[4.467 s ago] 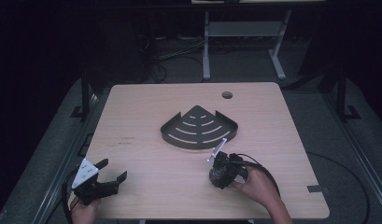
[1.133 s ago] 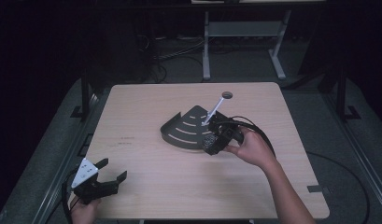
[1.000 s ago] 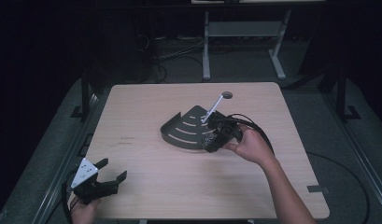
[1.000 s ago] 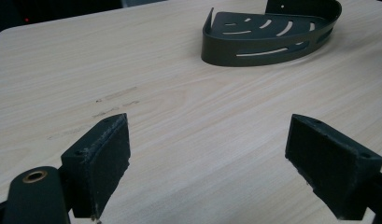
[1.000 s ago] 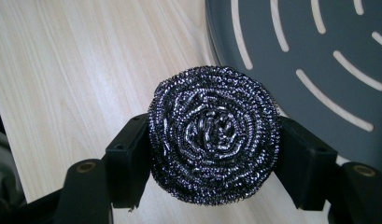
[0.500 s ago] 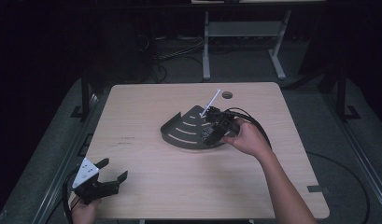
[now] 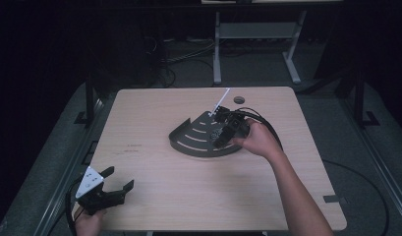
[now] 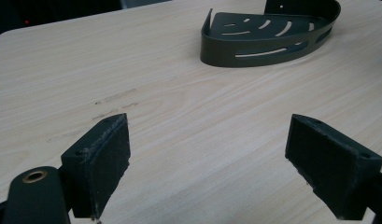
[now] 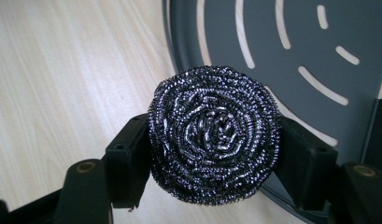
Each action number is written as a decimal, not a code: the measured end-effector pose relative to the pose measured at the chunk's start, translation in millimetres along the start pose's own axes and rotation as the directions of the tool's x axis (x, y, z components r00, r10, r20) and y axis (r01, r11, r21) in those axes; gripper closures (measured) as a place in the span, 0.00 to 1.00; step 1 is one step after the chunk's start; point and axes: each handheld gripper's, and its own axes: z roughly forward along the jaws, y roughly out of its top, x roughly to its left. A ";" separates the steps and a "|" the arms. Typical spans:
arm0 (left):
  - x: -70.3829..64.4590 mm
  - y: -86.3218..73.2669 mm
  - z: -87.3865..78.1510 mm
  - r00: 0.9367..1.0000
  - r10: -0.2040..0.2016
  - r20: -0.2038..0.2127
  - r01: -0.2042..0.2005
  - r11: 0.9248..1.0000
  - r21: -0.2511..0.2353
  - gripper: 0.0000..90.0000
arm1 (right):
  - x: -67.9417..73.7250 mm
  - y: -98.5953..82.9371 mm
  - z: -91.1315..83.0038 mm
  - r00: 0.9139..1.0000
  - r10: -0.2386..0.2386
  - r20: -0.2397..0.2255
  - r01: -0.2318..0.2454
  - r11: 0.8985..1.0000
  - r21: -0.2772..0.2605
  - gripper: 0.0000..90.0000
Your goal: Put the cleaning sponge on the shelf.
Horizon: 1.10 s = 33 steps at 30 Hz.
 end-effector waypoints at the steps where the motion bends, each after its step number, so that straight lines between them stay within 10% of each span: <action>1: 0.1 -0.1 0.1 1.000 0.001 -0.002 -0.001 1.000 0.002 0.15 | -0.9 1.0 0.7 1.000 0.002 0.006 -0.002 1.000 0.010 0.36; 33: 0.9 -0.5 -0.8 1.000 -0.012 0.002 0.012 1.000 -0.002 0.15 | -25.9 30.2 38.8 0.996 0.084 0.033 -0.086 0.994 0.069 0.36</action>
